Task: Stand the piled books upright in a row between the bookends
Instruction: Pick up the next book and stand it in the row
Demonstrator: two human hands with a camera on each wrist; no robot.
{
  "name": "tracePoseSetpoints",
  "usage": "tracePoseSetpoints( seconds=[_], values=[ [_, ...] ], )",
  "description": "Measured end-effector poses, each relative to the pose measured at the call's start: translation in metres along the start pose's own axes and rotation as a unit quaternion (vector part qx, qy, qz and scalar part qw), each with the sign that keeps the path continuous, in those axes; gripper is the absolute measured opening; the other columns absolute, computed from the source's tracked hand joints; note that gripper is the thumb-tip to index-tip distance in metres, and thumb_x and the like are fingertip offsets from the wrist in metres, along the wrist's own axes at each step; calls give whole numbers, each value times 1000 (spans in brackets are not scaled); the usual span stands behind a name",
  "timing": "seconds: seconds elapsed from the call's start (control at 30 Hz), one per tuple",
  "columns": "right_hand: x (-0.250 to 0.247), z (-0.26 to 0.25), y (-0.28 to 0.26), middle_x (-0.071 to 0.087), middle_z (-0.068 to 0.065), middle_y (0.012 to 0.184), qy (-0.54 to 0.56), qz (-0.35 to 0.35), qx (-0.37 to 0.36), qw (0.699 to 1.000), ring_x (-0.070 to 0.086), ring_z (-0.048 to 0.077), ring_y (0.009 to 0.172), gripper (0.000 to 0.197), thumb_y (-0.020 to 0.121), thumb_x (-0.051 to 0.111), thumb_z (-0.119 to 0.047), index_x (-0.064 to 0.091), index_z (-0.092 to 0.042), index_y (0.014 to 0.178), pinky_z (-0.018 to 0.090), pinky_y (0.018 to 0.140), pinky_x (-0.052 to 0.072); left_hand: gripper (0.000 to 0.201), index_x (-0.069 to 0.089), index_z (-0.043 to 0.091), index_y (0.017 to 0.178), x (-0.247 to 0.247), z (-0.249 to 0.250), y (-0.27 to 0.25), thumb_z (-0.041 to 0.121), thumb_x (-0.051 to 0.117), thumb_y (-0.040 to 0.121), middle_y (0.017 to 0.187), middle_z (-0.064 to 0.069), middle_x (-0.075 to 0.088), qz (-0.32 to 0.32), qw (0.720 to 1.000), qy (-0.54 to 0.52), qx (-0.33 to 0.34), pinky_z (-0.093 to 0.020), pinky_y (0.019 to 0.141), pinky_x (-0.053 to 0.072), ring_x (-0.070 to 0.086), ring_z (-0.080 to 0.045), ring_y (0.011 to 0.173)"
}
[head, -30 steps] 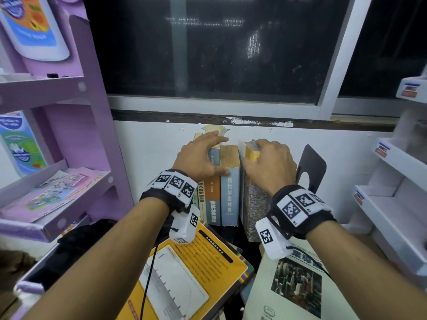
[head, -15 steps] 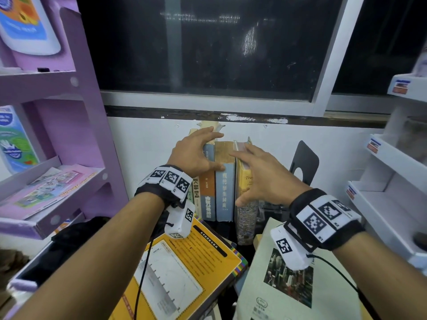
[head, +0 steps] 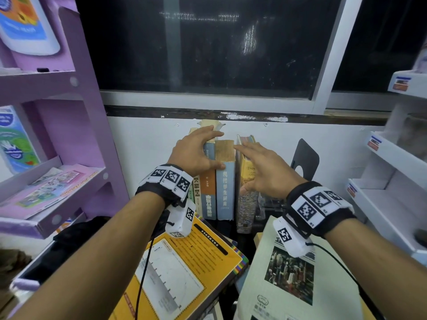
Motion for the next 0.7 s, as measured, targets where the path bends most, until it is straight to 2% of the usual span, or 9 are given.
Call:
tracePoseSetpoints(
  seconds=[0.17,0.4,0.7],
  values=[
    [3,5,13,21,1,160,-6,1,-12,1000,13,21,148,111,63,88,-36,22,-26,153,35,119,15,83,47,41,135,1,1,0,50,84,61,152,11,36,0,1000,3,7,-41,112,33,36,-13,138],
    [9,16,30,25,1,158,8,24,-15,1000,19,21,147,110,60,89,-37,29,-25,151,41,119,22,85,48,42,135,3,1,2,50,85,59,152,12,37,0,1000,-4,17,-38,113,32,34,-10,139],
    [9,23,38,26,2,158,4,29,-25,999,19,19,147,110,60,90,-36,30,-23,151,32,118,17,84,48,43,134,7,3,5,51,84,59,152,11,37,0,1000,5,18,-42,112,33,35,-13,139]
  ],
)
Point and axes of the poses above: each hand's wrist, its own y-axis towards the middle knuckle, its own x-axis out of the palm, z = x × y, the point moved 3 cm from there along y, towards the middle knuckle
